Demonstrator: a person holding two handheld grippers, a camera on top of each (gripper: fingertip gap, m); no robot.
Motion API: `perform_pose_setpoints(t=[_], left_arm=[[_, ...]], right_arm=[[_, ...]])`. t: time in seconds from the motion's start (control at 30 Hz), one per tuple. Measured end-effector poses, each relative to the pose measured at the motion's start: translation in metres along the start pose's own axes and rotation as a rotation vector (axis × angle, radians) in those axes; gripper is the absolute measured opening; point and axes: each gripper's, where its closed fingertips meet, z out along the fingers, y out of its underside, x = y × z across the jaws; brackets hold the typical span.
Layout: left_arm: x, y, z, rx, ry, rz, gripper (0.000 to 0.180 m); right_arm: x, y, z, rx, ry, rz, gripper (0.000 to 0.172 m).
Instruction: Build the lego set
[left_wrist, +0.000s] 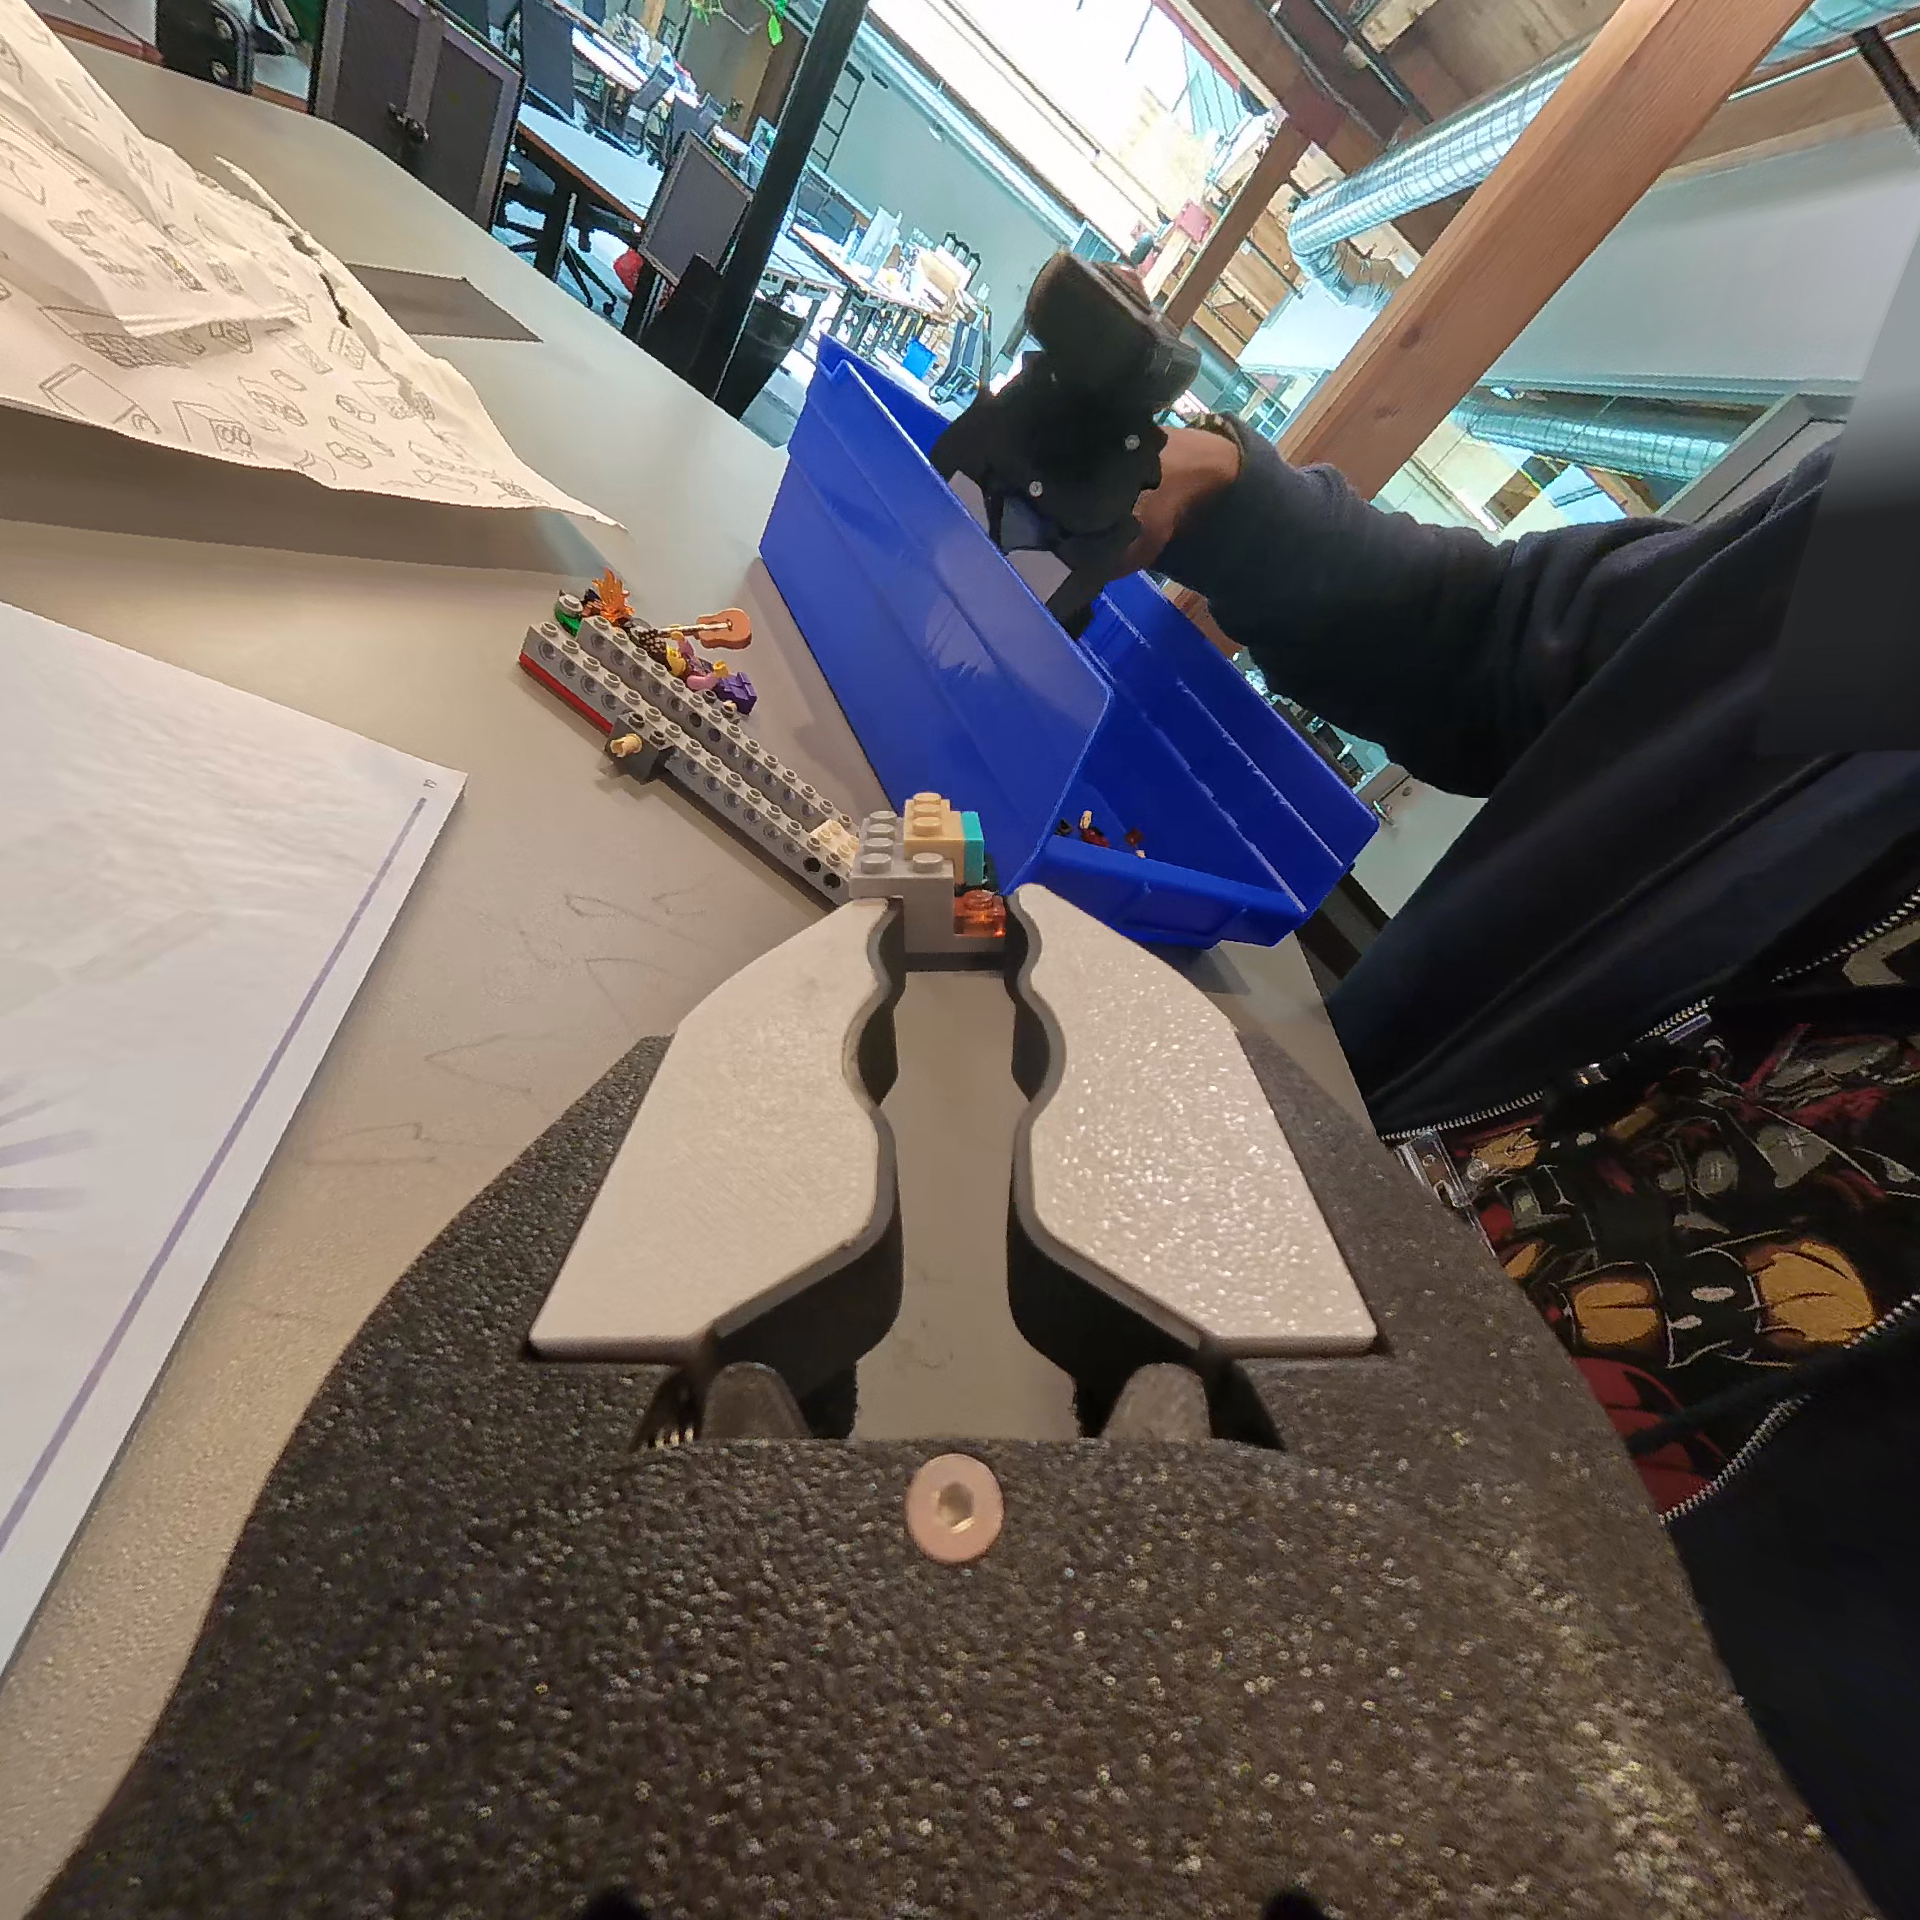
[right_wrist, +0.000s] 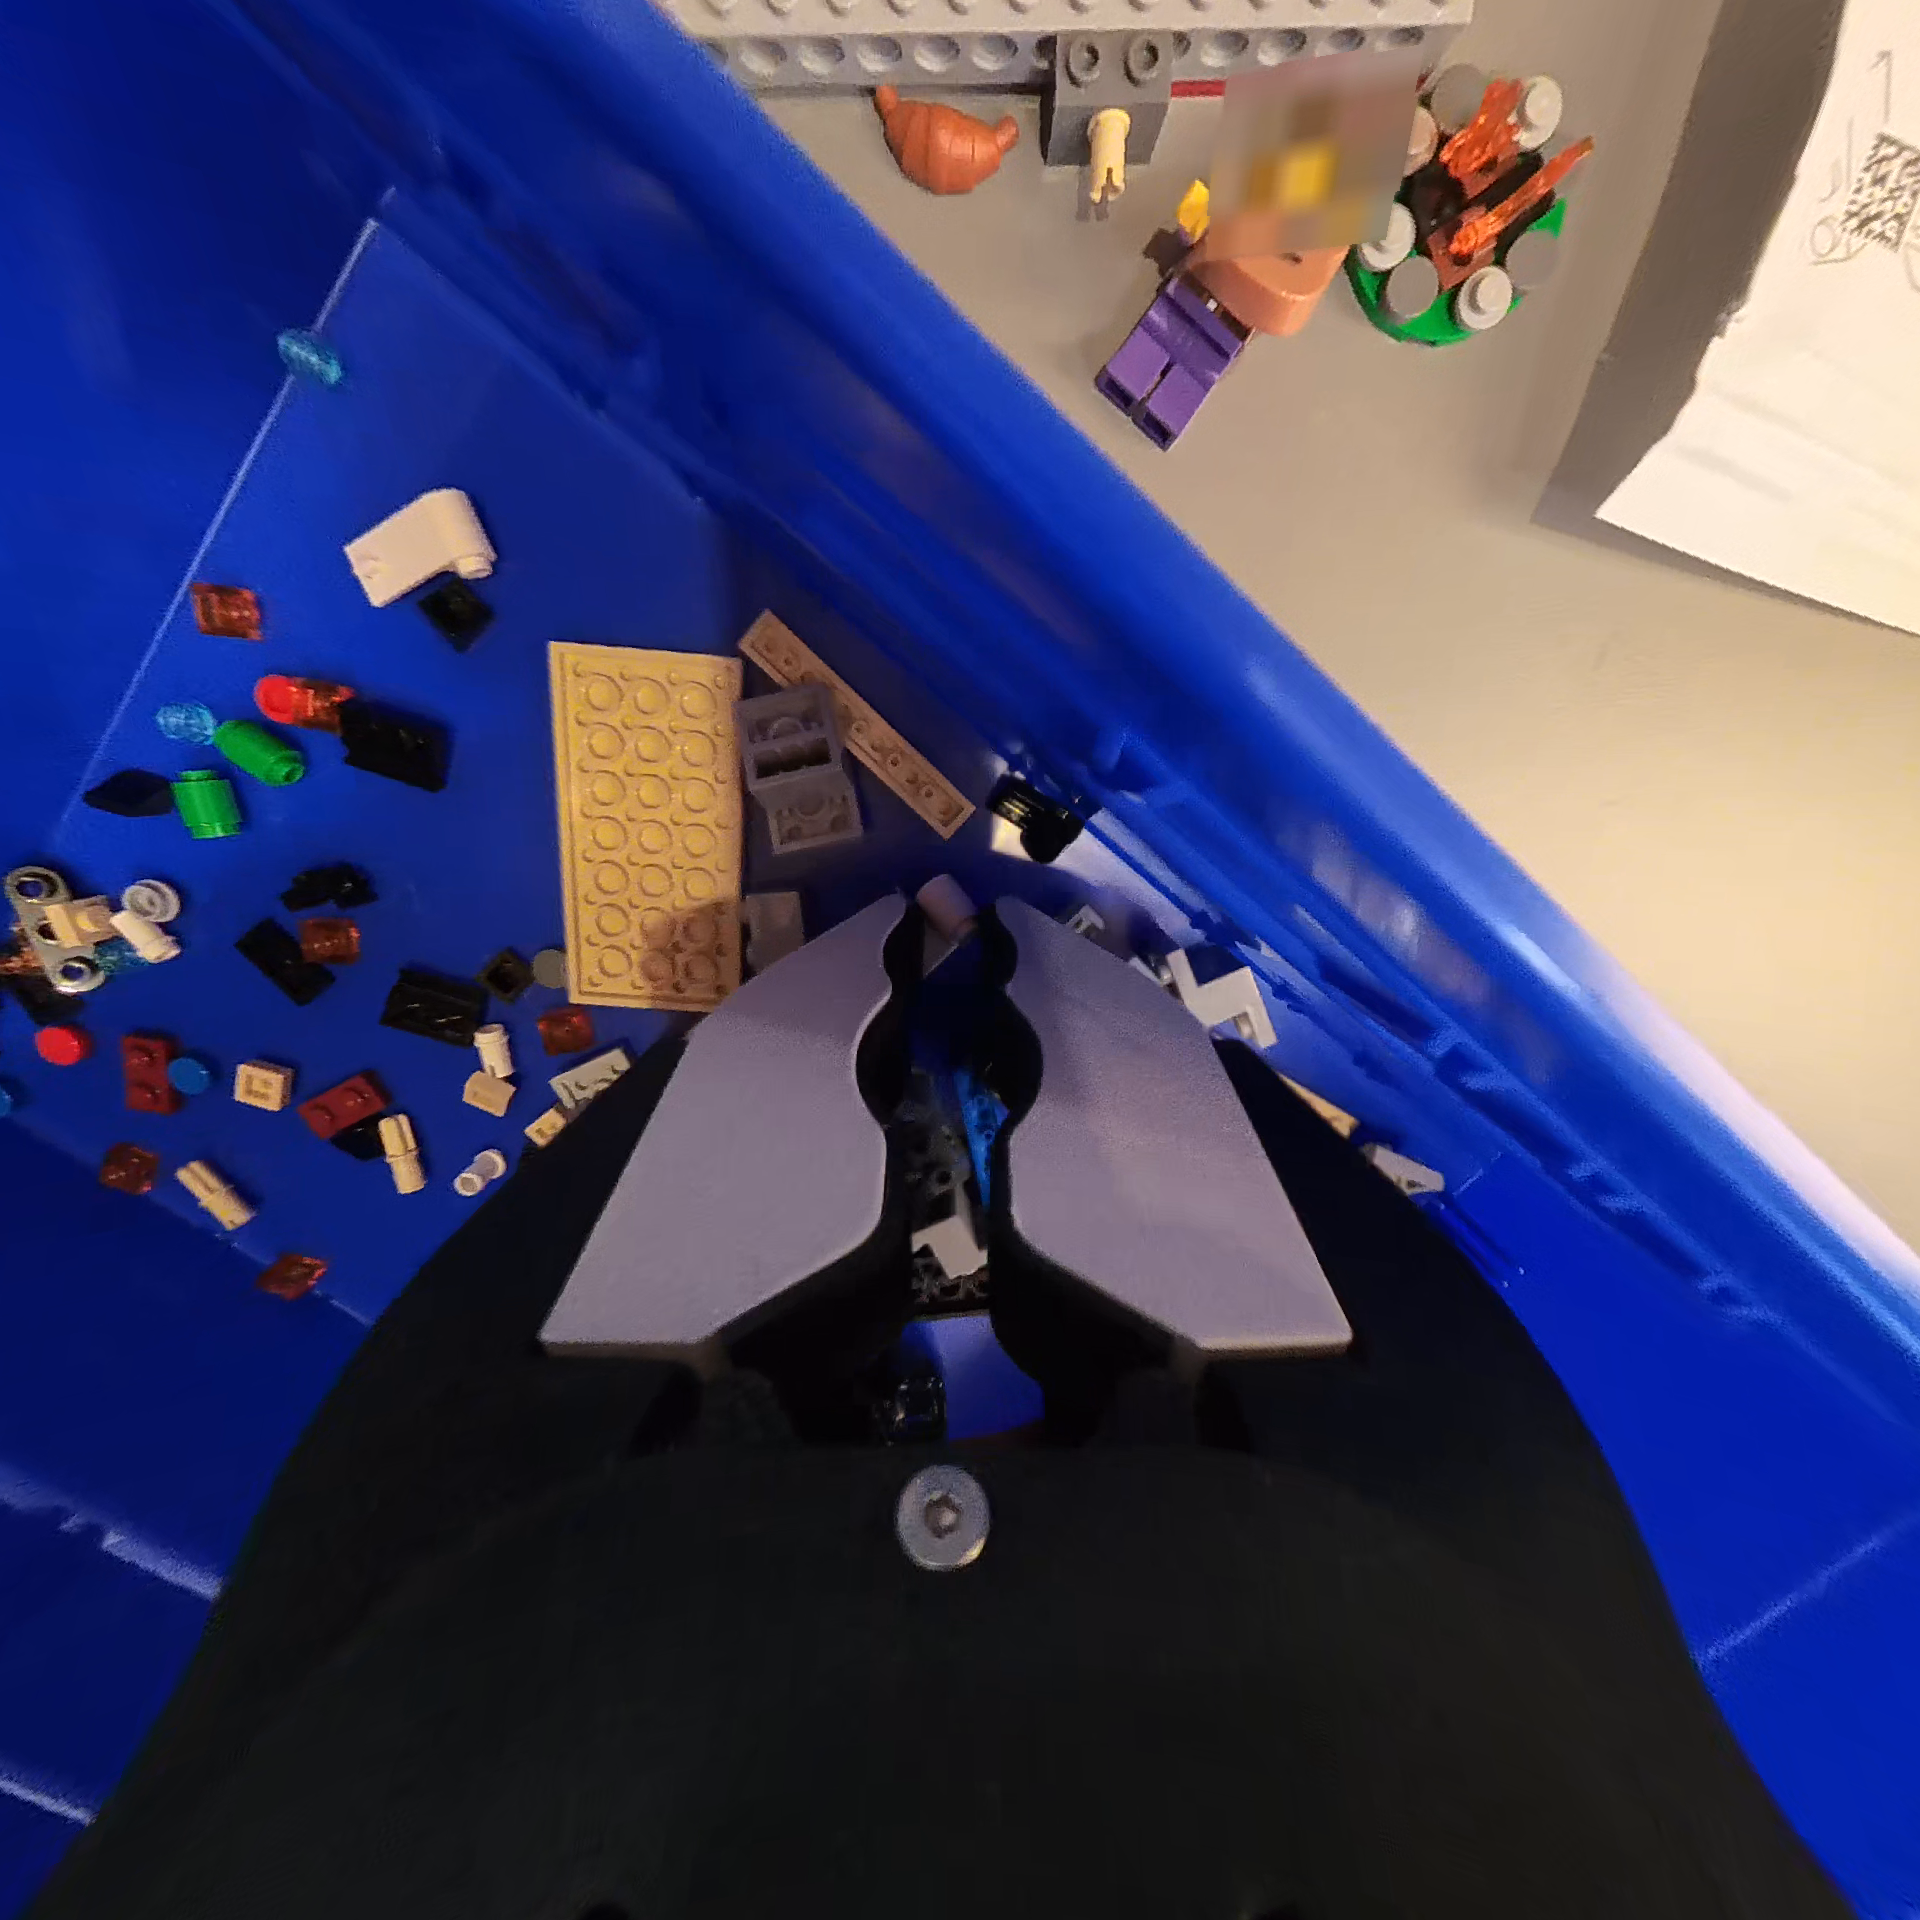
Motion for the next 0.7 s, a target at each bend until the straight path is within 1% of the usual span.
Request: perform_pose_setpoints(t=[0.2,0.27,0.37,0.47,0.53,0.6,0.7], left_arm=[[0.003,-0.004,-0.004,0.037,0.005,0.019,0.017],[0.004,-0.007,-0.006,0.060,0.011,0.028,0.017],[0.008,-0.009,-0.011,0.075,0.015,0.065,0.017],[0.004,-0.006,-0.019,0.042,-0.036,0.128,0.017],[0.007,-0.002,-0.027,0.018,-0.042,0.164,0.017],[0.012,0.004,-0.034,-0.008,-0.041,0.196,0.017],[0.015,0.011,-0.042,-0.042,-0.053,0.219,0.017]], right_arm=[[-0.014,-0.016,-0.039,0.077,0.074,0.082,0.010],[-0.029,-0.030,-0.051,0.116,0.084,0.100,0.010],[-0.065,-0.064,-0.059,0.172,0.079,0.116,0.010],[-0.108,-0.103,-0.053,0.228,0.052,0.113,0.010],[-0.134,-0.121,-0.042,0.234,0.039,0.107,0.010],[-0.151,-0.128,-0.027,0.210,0.041,0.100,0.010],[-0.158,-0.123,-0.007,0.146,0.052,0.114,0.010]])
